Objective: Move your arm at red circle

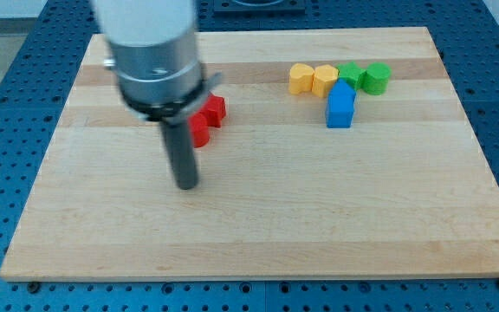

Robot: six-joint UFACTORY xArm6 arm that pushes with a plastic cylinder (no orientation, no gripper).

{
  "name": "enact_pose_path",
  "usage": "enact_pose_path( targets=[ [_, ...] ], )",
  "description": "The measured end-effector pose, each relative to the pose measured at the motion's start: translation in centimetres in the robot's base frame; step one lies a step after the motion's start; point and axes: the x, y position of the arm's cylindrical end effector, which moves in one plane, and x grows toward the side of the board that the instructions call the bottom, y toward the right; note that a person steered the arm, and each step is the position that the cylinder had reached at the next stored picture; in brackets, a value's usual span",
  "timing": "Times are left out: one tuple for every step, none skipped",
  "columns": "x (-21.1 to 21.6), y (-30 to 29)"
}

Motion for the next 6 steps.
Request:
enact_pose_path(
  targets=[
    [-2.1,-4.6],
    [-5.5,-6.8],
    [-7.8,-6.8],
    [-8.2,-5.1],
    [-8.2,-2.5],
    [-8.2,0.1]
  ],
)
